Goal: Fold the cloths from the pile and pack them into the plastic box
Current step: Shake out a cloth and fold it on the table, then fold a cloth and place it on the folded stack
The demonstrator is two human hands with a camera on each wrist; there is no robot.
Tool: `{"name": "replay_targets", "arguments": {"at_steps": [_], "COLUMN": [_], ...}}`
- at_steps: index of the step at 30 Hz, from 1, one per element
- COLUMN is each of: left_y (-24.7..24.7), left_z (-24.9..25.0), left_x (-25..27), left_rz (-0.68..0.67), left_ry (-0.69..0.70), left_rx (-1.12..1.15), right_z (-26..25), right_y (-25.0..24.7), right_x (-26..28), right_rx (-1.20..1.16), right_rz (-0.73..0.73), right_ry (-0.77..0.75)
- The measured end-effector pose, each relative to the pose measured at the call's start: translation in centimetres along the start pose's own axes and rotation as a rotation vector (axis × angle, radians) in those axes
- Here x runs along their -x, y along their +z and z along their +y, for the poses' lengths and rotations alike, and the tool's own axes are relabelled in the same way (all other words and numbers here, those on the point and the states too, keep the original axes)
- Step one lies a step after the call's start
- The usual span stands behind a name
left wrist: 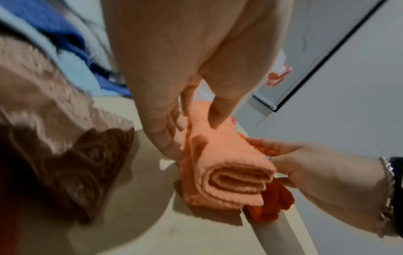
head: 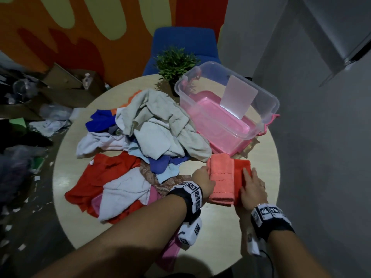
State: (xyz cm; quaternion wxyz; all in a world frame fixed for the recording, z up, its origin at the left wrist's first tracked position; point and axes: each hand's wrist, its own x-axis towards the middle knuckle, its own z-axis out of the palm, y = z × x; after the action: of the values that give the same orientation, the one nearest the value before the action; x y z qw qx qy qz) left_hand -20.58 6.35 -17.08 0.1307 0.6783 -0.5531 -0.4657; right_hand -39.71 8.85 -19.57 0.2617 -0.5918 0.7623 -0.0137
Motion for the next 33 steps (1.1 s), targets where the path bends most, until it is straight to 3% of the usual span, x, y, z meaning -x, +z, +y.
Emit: {"name": "replay_targets", "arguments": {"at_steps": [3, 6, 10, 14, 16, 21, 27, 29, 33], "left_y": [-3.6, -8.6, -15.6, -19.7, -20.5, -21.5, -24.2, -25.4, -27.9], "left_z": [-0.2, -1.7, -4.9, -9.4, -11.8, -15.5, -13.5, -12.0, -8.6], "left_x": [1.1, 2.2, 3.4, 4.7, 5.3, 6.2, 6.6, 6.9, 7.5], "left_rz": [0.056, -0.029, -0.132, -0.229, -0.200, -0.019, 0.092, 0.102, 0.125], "left_ry": [0.136, 0.242, 0.180, 0.082, 0.061, 0.165, 0.383, 0.409, 0.461], "left_rx": [-0.031, -0.231, -0.569, -0.818, -0.879, -0.659, -0.191, -0.113, 0.049], "right_z": [-2.0, -5.8, -11.9, -17.0, -18.9, -22.4, -25.0, -25.9, -27.5], "right_y": [-2.1, -2.7, -0.8, 3.4, 5.4, 8.2, 7.7, 6.3, 2.0], "right_x": [1.4, 3.1, 5.0, 6.8, 7.4, 8.7, 8.8, 8.7, 8.7], "right_rx": [-0.059, -0.221, -0.399, -0.307, -0.218, -0.127, -0.185, -0.269, -0.465], "right_rz": [0.260, 0.442, 0.201, -0.004, -0.084, -0.202, -0.070, -0.059, 0.122], "right_ry": [0.007, -0.197, -0.341, -0.512, -0.558, -0.611, -0.608, -0.586, -0.599]}}
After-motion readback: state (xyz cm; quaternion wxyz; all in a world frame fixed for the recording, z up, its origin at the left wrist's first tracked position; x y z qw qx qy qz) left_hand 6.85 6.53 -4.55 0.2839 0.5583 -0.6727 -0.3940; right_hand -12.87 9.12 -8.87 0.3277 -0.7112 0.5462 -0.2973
